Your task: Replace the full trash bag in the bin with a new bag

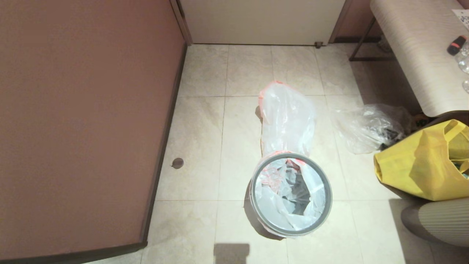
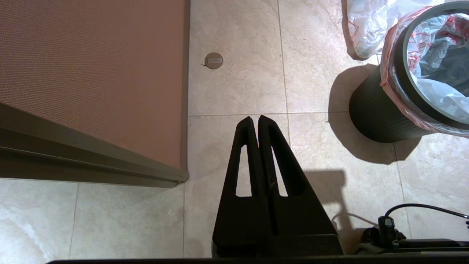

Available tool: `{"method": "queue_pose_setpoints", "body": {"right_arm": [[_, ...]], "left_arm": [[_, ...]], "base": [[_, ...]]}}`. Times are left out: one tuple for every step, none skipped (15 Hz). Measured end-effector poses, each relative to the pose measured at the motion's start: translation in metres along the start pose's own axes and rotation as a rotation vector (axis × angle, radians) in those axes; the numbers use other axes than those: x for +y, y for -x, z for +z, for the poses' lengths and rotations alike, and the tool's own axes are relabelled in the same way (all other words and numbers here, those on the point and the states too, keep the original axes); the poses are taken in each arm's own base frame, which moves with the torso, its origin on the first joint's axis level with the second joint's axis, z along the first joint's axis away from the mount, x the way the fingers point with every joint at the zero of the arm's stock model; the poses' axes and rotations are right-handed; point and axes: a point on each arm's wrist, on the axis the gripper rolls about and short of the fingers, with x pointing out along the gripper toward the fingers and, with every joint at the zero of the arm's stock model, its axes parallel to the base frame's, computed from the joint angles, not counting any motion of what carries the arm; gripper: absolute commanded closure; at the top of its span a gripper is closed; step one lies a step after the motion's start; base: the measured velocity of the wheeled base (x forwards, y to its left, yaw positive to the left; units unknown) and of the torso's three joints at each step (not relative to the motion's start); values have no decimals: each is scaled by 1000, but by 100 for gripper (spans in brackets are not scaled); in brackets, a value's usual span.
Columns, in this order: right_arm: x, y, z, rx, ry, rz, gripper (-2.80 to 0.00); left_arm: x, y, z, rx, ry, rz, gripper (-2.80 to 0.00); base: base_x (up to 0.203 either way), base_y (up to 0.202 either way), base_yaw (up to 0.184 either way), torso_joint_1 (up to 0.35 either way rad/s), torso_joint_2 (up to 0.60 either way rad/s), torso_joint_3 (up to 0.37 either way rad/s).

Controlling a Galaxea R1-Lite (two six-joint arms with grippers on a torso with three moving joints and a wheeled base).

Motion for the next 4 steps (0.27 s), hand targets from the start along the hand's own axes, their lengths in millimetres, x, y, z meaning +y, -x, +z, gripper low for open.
{"method": "queue_pose_setpoints", "body": {"right_arm": [[0,0,0,0,0,0,0],[0,0,0,0,0,0,0],[0,0,0,0,0,0,0],[0,0,0,0,0,0,0]], "left_arm": [[0,0,0,0,0,0,0],[0,0,0,0,0,0,0],[0,0,0,0,0,0,0],[0,0,0,0,0,0,0]], "base": [[0,0,0,0,0,0],[0,0,0,0,0,0],[0,0,0,0,0,0],[0,0,0,0,0,0]]}}
